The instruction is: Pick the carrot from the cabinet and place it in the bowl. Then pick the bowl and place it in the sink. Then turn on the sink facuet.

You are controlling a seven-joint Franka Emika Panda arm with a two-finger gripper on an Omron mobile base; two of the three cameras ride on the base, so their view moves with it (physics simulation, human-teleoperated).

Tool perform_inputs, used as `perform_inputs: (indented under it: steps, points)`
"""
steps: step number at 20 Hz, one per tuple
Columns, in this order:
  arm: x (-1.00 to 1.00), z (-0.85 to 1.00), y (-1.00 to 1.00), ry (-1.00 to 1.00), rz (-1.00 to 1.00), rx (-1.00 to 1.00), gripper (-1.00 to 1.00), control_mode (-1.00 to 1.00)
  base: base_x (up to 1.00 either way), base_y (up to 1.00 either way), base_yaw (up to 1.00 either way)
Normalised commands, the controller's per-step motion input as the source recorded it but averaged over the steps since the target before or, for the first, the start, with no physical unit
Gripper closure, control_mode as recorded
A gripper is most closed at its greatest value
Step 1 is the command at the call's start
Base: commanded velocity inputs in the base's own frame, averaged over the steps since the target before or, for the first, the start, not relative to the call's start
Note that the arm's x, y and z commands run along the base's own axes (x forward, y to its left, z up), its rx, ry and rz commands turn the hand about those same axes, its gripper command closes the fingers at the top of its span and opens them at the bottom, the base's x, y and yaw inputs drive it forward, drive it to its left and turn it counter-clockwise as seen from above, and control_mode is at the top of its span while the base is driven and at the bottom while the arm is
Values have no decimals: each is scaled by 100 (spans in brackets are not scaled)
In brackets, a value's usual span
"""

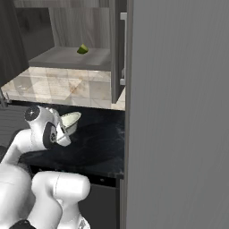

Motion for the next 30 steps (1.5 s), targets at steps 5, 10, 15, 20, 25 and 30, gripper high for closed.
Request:
perform_inputs:
  steps: [5,10,15,20,25,30]
  points:
    - [-78,98,0,-15,-19,10,100,-100,0,0,0]
    - [-64,94,0,-9,-21,18,100,-100,0,0,0]
    - [-66,70,0,0,-17,29,100,-100,0,0,0]
    - [-91,52,-1,0,-14,37,100,-100,0,0,0]
    - [-42,9,-1,-1,-10,18,100,-100,0,0,0]
    - [-6,0,0,0,-3,0,100,-100,0,0,0]
